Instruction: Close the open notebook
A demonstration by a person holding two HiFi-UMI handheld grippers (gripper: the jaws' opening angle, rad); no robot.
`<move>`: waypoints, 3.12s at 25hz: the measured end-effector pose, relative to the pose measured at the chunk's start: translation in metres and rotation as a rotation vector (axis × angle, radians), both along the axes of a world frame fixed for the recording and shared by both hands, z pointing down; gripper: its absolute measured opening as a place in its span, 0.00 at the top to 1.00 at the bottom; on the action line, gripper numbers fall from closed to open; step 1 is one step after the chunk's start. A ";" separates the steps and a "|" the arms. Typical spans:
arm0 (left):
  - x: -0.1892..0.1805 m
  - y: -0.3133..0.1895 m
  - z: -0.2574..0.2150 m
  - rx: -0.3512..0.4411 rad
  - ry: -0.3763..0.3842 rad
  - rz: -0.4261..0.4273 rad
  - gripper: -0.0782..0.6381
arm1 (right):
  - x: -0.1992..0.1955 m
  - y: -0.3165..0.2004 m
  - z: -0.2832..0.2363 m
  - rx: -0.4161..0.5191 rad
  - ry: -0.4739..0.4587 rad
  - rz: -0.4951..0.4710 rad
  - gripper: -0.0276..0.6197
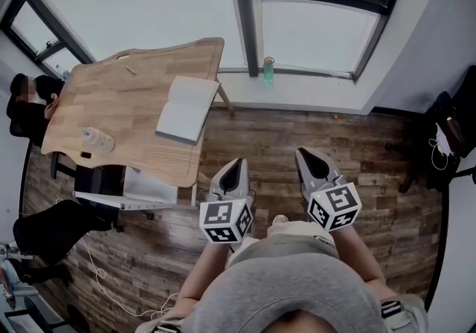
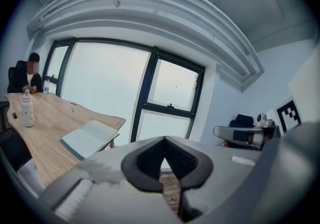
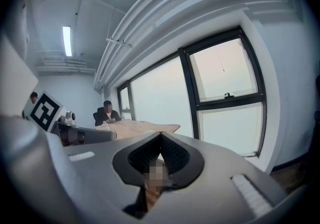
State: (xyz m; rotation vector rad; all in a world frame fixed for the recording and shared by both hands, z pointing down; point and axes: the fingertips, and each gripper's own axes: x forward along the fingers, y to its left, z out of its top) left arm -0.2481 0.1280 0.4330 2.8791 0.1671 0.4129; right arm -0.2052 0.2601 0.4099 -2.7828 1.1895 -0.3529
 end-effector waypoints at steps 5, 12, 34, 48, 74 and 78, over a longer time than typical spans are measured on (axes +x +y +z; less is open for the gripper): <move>0.024 0.000 -0.002 -0.008 0.014 -0.063 0.89 | 0.027 0.004 -0.002 -0.007 0.010 -0.045 0.96; 0.048 0.006 0.003 -0.019 0.002 -0.086 0.89 | 0.057 0.011 0.001 -0.014 0.011 -0.069 0.96; 0.149 -0.015 0.014 0.013 -0.010 -0.058 0.89 | 0.148 -0.013 0.014 -0.006 -0.028 -0.043 0.96; 0.268 -0.070 0.015 0.025 -0.022 -0.056 0.89 | 0.264 -0.077 0.002 -0.023 -0.004 -0.090 0.96; 0.377 -0.213 0.017 0.024 -0.043 -0.259 0.89 | 0.401 -0.242 0.006 -0.029 -0.009 -0.325 0.96; 0.363 -0.236 0.023 0.031 -0.066 -0.362 0.89 | 0.400 -0.269 0.010 -0.024 -0.023 -0.425 0.96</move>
